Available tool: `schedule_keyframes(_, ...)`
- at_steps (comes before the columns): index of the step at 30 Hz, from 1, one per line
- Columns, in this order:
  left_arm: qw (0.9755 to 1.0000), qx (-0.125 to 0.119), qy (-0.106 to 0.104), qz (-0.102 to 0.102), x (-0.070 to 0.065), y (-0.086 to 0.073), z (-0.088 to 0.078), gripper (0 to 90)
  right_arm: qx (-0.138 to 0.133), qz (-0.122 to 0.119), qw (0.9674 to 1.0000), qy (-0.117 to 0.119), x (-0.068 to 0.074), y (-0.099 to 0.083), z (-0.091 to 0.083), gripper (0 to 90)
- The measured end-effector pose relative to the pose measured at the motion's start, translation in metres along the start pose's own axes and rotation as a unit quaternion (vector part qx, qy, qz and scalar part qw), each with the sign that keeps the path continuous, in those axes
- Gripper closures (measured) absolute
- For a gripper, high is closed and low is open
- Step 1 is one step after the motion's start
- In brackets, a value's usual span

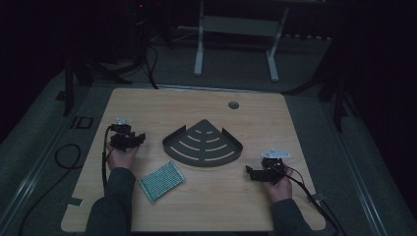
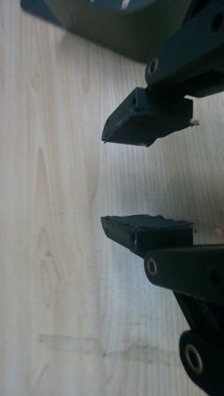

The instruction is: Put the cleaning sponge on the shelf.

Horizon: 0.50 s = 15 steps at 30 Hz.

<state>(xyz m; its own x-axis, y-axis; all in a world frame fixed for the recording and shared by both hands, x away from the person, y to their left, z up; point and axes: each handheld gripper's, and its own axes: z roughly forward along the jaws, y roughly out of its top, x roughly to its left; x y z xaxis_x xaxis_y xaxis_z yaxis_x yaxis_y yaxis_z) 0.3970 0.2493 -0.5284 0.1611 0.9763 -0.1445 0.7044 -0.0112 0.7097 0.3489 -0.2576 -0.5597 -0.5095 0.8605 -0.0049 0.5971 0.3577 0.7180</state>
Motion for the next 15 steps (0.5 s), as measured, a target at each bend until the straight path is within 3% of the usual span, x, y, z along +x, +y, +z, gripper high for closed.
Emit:
schedule_keyframes(6,0.9996,-0.001,-0.02,0.019,-0.008,0.0,-0.013,57.1,0.0,0.0,1.0,0.0,0.0,0.0,0.0,12.7)
schedule_keyframes(8,0.9988,0.003,-0.021,0.045,-0.014,-0.004,-0.021,57.4,0.0,0.0,1.0,0.0,0.0,0.0,0.0,12.7)
schedule_keyframes(15,0.9967,0.002,-0.036,0.072,-0.021,-0.01,-0.038,62.6,0.0,0.0,1.0,0.0,0.0,0.0,0.0,12.7)
